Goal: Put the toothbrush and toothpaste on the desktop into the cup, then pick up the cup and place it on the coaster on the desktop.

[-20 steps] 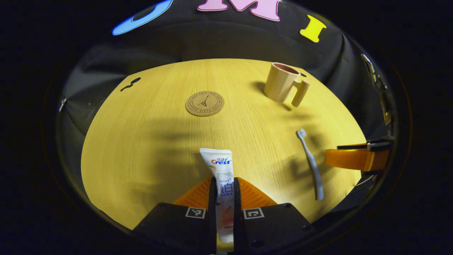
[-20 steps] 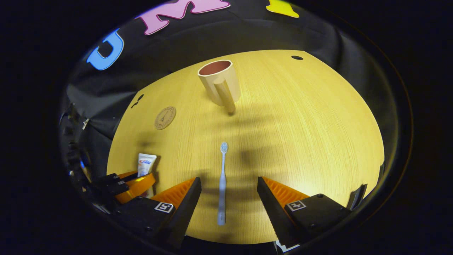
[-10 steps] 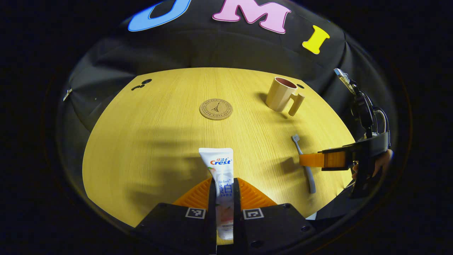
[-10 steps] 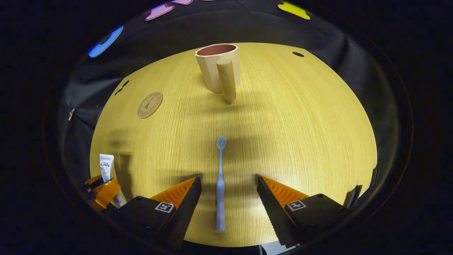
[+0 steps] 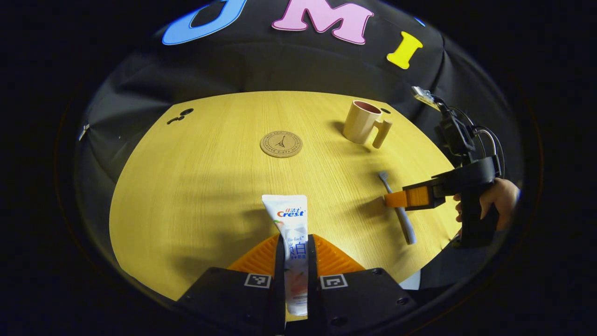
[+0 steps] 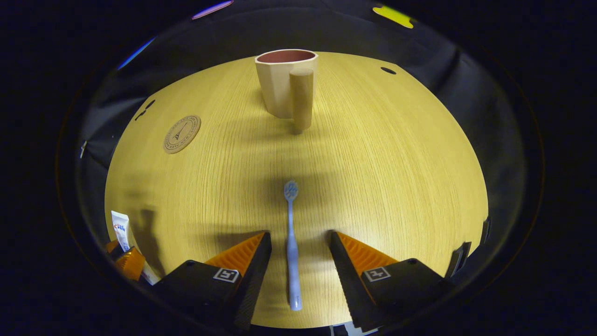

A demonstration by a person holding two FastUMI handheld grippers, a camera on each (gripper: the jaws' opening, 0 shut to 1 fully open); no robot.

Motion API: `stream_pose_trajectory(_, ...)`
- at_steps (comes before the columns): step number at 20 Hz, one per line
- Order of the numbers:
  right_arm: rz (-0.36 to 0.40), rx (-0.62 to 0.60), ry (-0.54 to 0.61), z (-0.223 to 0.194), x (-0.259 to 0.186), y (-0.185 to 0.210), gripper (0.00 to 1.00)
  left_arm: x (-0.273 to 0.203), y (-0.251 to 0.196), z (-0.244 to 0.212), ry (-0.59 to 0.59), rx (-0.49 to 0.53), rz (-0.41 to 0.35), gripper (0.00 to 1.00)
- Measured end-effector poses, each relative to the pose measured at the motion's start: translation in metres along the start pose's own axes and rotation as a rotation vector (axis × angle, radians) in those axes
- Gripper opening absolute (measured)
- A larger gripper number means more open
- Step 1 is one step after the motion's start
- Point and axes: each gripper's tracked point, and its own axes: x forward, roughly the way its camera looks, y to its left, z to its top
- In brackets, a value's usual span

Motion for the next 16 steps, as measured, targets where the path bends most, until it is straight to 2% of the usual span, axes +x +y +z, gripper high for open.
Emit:
stream_pose_trajectory(1,-0.005,0.008,0.014,0.0,0.001,0.001,0.8,0.0,0.0,0.002,-0.003,0.007,-0.007,0.24)
stream_pose_trajectory(2,-0.007,0.01,0.037,-0.002,0.002,0.003,0.71,0.0,0.001,0.002,-0.006,0.013,-0.012,0.24)
stream_pose_trajectory(3,-0.007,0.01,0.054,-0.001,0.001,0.005,0.68,0.0,0.0,0.003,-0.009,0.017,-0.019,0.24)
stream_pose_trajectory(4,-0.004,0.008,0.073,-0.003,-0.001,0.007,0.53,0.0,-0.001,0.003,-0.013,0.019,-0.028,0.24)
stream_pose_trajectory(8,-0.002,-0.014,0.085,-0.002,0.001,0.013,0.12,-0.003,-0.001,0.003,-0.023,0.029,-0.046,0.24)
stream_pose_trajectory(11,0.039,-0.096,0.061,-0.005,0.001,0.017,0.1,-0.004,0.0,0.003,-0.028,0.023,-0.047,0.24)
stream_pose_trajectory(13,0.067,-0.138,0.059,-0.006,0.0,0.018,0.05,-0.004,0.001,0.002,-0.023,0.02,-0.04,0.24)
stream_pose_trajectory(16,0.093,-0.148,0.064,-0.005,-0.003,0.017,0.05,-0.001,0.002,0.008,-0.024,0.011,-0.027,0.24)
